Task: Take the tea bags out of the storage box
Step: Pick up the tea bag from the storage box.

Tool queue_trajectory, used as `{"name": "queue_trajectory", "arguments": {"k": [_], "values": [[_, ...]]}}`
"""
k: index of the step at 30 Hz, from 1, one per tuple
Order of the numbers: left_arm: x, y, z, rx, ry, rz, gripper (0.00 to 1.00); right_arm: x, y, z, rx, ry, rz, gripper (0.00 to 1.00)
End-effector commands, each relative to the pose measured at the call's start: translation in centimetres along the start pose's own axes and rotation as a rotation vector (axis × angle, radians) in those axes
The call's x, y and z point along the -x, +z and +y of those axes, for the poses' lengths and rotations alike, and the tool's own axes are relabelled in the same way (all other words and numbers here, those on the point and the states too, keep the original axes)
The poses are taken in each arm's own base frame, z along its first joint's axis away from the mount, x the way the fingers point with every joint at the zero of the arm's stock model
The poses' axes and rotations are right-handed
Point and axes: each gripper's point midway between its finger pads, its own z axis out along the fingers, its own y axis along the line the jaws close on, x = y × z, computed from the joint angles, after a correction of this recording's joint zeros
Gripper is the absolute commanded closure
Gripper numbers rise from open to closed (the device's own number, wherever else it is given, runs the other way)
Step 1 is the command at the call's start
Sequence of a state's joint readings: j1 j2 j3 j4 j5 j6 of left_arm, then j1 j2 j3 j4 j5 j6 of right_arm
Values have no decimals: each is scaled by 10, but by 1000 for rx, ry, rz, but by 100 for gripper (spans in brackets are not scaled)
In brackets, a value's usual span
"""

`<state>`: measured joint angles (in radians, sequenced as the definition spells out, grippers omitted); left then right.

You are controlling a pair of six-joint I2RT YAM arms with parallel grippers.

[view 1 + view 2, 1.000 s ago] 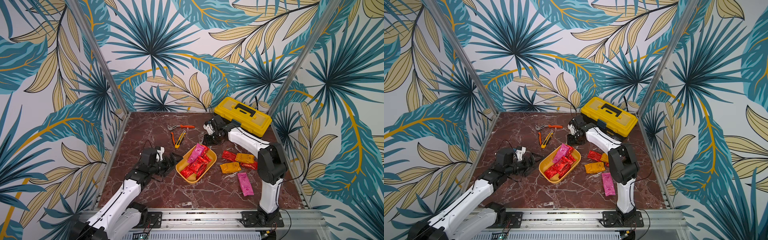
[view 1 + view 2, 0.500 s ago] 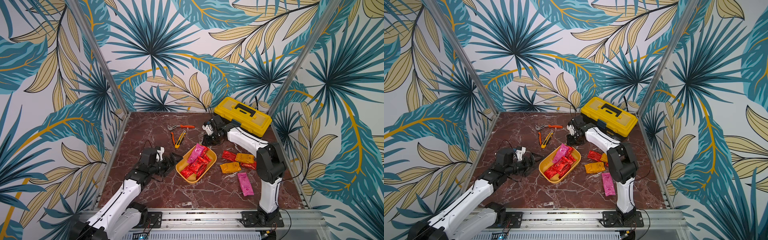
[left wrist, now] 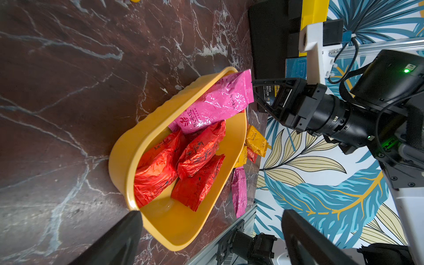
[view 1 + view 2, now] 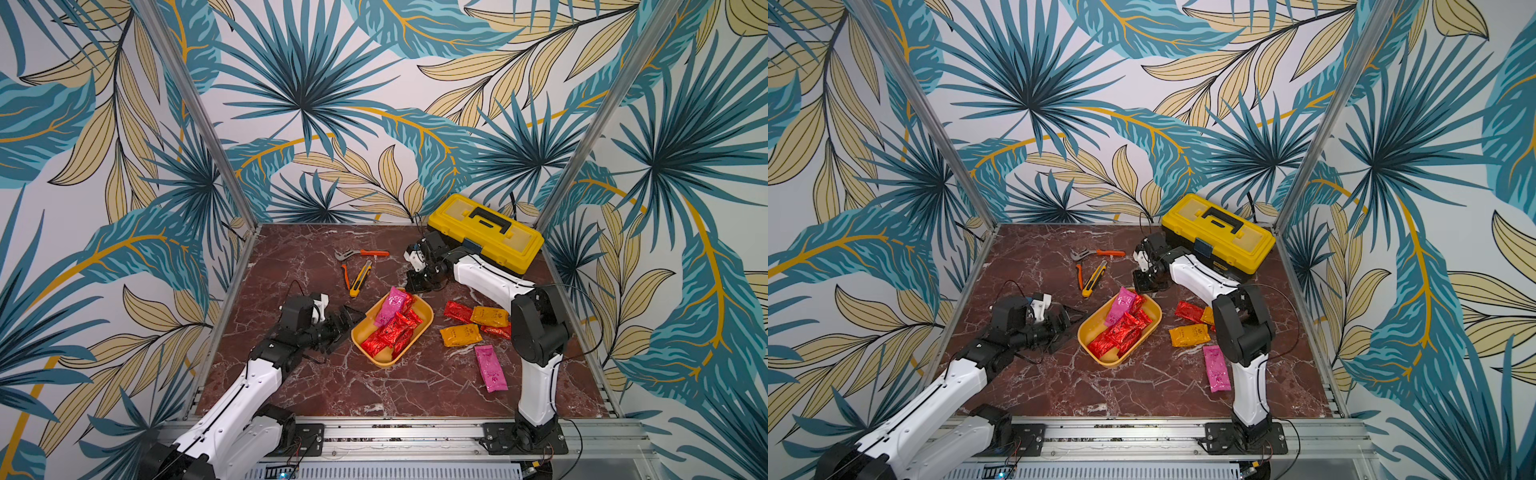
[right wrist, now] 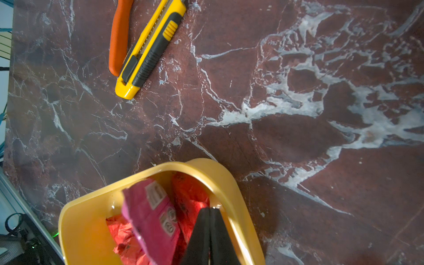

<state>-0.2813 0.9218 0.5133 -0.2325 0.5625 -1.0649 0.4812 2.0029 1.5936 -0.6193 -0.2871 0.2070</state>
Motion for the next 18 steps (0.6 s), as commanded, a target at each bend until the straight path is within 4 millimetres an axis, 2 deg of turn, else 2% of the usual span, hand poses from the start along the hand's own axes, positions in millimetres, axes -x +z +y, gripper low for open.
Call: {"name": "queue_trajectory", "arguments": {"k": [1,9,18], "values": [[3,-4,-8,-21,11,-10,0,-2,0,3,16,-1,11,99],[3,-6,-11,-23,14,-14,0,0,-24,16,52,1,-31,100],[5,-9,-18,-33,22,-17,0,5,-76,9,-13,3,-139,100]]}}
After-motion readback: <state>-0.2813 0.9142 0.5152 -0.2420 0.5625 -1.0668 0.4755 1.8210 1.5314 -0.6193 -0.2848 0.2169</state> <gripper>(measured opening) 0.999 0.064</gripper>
